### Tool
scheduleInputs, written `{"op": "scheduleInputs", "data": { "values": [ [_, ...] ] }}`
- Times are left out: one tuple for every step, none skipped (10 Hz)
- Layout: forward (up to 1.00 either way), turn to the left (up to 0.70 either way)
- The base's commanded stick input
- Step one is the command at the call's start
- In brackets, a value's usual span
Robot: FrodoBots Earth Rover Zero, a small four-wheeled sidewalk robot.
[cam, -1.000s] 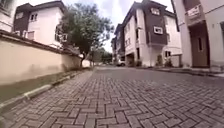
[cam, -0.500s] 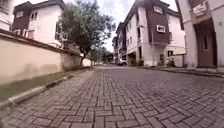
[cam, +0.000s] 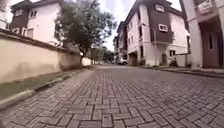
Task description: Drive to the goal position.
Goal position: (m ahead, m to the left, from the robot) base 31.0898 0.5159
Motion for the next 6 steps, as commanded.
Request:
{"op": "scheduleInputs", "data": {
  "values": [
    [0.69, 0.03],
    [0.69, 0.03],
    [0.69, 0.03],
    [0.69, 0.03],
    [0.69, 0.03],
    [0.69, 0.03]
  ]
}}
